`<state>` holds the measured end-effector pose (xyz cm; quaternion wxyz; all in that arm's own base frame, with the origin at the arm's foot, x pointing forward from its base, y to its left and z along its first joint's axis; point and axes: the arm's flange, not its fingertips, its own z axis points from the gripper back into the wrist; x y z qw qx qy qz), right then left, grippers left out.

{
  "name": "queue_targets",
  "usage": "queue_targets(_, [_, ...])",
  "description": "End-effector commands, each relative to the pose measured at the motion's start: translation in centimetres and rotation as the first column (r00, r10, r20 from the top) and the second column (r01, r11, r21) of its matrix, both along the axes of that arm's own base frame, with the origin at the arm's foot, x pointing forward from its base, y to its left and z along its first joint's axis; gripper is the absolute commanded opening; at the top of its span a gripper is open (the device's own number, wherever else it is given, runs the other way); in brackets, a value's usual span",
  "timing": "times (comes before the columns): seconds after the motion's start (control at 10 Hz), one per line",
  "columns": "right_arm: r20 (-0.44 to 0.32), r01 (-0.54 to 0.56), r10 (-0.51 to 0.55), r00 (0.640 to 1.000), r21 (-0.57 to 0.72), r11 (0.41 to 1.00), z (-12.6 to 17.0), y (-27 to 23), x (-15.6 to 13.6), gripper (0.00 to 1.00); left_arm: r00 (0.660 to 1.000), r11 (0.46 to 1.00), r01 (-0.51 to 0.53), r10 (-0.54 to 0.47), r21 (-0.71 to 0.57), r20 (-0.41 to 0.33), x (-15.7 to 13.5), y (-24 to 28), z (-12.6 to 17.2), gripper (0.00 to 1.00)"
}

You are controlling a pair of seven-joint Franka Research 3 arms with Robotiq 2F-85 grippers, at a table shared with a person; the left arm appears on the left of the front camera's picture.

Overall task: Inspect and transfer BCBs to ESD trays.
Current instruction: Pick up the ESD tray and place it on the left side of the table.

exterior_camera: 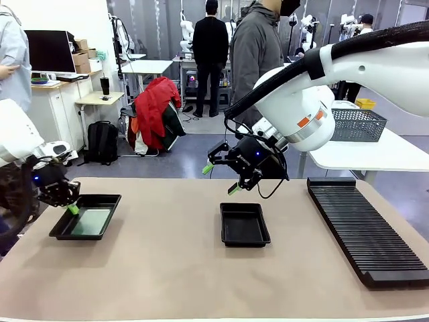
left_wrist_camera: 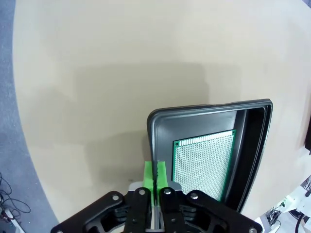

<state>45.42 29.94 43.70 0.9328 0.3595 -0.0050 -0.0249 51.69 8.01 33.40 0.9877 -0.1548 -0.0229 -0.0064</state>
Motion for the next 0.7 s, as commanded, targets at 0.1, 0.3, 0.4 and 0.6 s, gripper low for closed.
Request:
queue_targets(0.1, [0.000, -0.001, 0.001, 1.000, -0.005, 1.000, 0.0, 0.1, 0.0, 1.00, 1.000, 1.000, 0.014, -0.014, 0.028, 0.018, -1.5, 1.0, -0.1, 0.03])
queue_targets(0.3, [0.000, -0.001, 0.001, 1.000, -0.005, 1.000, 0.0, 0.1, 0.0, 1.00, 0.999, 0.999, -0.007, 0.006, 0.034, 0.033, -2.2, 1.4, -0.6, 0.03])
queue_targets(0.4, [0.000, -0.001, 0.001, 1.000, -0.005, 1.000, 0.0, 0.1, 0.0, 1.00, 0.999, 0.999, -0.009, 0.007, 0.042, 0.045, -2.5, 1.3, -1.0, 0.03])
queue_targets(0.6, [0.000, -0.001, 0.001, 1.000, -0.005, 1.000, 0.0, 0.1, 0.0, 1.00, 0.999, 0.999, -0.022, 0.020, 0.048, 0.040, -2.8, 1.0, -1.7, 0.03])
